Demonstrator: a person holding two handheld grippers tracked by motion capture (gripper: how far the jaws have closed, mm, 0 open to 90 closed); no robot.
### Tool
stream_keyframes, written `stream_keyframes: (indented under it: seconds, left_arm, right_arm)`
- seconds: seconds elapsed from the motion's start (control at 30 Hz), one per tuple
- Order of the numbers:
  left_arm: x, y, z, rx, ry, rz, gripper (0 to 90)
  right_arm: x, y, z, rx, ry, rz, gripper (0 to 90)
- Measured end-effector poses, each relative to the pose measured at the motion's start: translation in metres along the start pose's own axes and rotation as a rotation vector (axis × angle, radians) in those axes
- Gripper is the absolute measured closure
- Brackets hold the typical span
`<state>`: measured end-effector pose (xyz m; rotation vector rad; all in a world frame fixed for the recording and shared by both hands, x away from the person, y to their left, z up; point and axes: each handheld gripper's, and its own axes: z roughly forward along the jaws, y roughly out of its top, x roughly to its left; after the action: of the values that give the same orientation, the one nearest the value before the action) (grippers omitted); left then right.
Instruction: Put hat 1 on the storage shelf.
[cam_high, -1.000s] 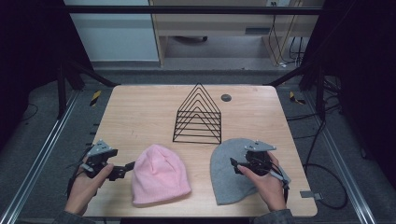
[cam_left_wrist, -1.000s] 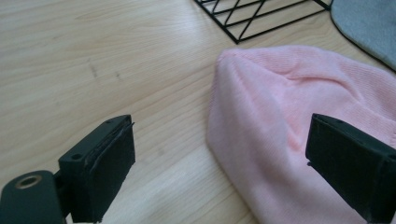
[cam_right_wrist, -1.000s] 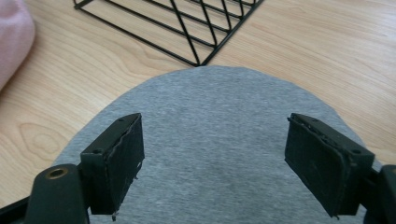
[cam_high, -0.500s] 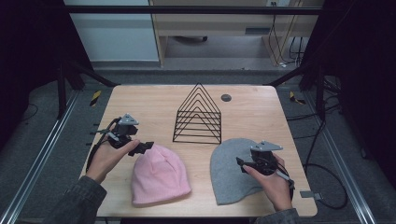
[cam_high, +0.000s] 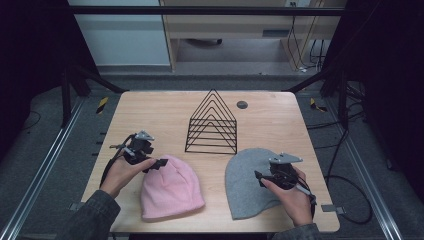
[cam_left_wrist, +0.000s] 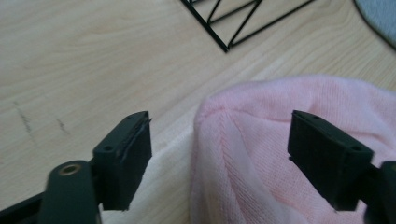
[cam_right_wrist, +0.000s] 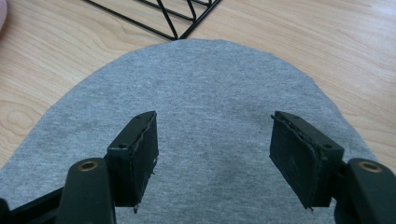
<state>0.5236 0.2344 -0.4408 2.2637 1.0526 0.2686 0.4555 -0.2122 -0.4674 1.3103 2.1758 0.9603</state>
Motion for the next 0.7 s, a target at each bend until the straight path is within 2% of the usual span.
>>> stream_keyframes:
  seconds: [0.2, 0.37, 0.4, 0.43, 0.53, 0.57, 0.6, 0.67, 0.7]
  left_arm:
    - [-0.003, -0.009, 0.012, 0.036, -0.005, -0.005, 28.2]
    - [-0.003, -0.014, 0.018, 0.058, -0.034, -0.008, 41.0]
    - [-0.003, -0.014, 0.019, 0.060, -0.038, -0.003, 47.6]
    - [-0.004, -0.014, 0.018, 0.059, -0.039, 0.003, 52.3]
    - [-0.003, -0.014, 0.018, 0.048, -0.054, -0.013, 66.9]
    - [-0.003, -0.014, 0.017, 0.045, -0.059, -0.012, 66.9]
    - [-0.004, -0.014, 0.015, 0.037, -0.060, -0.002, 72.5]
    - [-0.006, -0.013, 0.012, 0.028, -0.055, 0.000, 74.6]
    - [-0.011, -0.012, 0.005, 0.006, -0.033, 0.021, 75.1]
  right_arm:
    - [0.002, -0.001, 0.001, 0.010, 0.004, -0.005, 31.8]
    - [0.002, -0.001, 0.002, 0.019, 0.000, -0.010, 31.5]
    - [0.003, -0.001, 0.002, 0.021, 0.000, -0.008, 31.5]
    - [0.003, -0.001, 0.002, 0.021, -0.001, -0.008, 31.5]
    - [0.003, -0.001, 0.002, 0.020, -0.003, -0.017, 31.6]
    - [0.003, -0.001, 0.002, 0.020, -0.003, -0.017, 31.6]
    - [0.003, 0.000, 0.002, 0.021, -0.003, -0.012, 31.5]
    - [0.003, 0.000, 0.002, 0.020, -0.007, -0.016, 31.5]
    - [0.003, 0.000, 0.001, 0.013, -0.011, -0.015, 31.7]
